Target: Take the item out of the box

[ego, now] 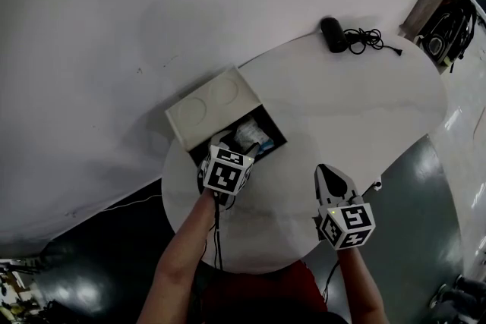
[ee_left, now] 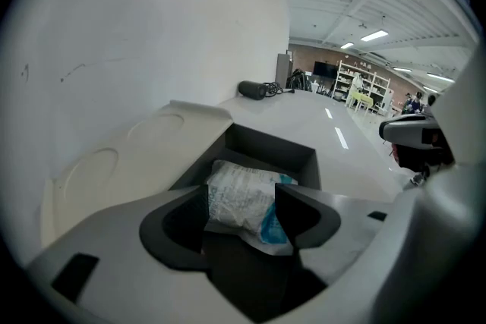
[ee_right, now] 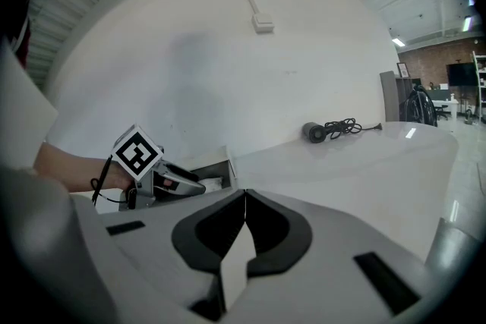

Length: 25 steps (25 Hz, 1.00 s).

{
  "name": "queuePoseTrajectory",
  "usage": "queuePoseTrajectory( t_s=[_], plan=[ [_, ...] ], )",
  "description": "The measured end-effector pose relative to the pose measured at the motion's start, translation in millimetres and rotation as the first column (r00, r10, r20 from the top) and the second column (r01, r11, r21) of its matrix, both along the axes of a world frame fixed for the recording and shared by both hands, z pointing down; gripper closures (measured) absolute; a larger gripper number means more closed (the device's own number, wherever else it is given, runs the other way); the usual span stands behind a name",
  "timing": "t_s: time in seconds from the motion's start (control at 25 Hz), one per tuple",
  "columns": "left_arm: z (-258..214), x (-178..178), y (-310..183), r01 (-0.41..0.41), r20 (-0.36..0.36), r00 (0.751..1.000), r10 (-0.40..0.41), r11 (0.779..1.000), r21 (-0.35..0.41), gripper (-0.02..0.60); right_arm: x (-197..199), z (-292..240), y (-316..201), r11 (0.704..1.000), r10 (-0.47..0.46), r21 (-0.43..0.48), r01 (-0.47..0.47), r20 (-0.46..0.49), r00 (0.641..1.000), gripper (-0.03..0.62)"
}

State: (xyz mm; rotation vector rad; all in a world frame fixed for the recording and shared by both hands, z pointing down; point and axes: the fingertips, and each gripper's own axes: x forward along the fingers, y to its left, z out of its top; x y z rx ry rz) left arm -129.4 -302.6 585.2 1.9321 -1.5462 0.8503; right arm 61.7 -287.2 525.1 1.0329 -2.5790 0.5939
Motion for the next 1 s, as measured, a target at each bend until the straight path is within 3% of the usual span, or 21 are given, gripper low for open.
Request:
queuePoseTrajectory(
  t_s=[0.6,1.0],
  plan=[
    [25,6,-7,-0.038,0.007,0.999,0.040,0.985,-0.170,0.310,1,7,-2,1.000,0.013,-0.016,-0.013,0.005,1.000,0.580],
    [27,13,-12,-0.059,0.006,0.998,0.061,0.981,-0.185,0.311,7,13,-5,0.999,0.026,-0.032,-0.026,-0.001,1.000,0.580]
  ],
)
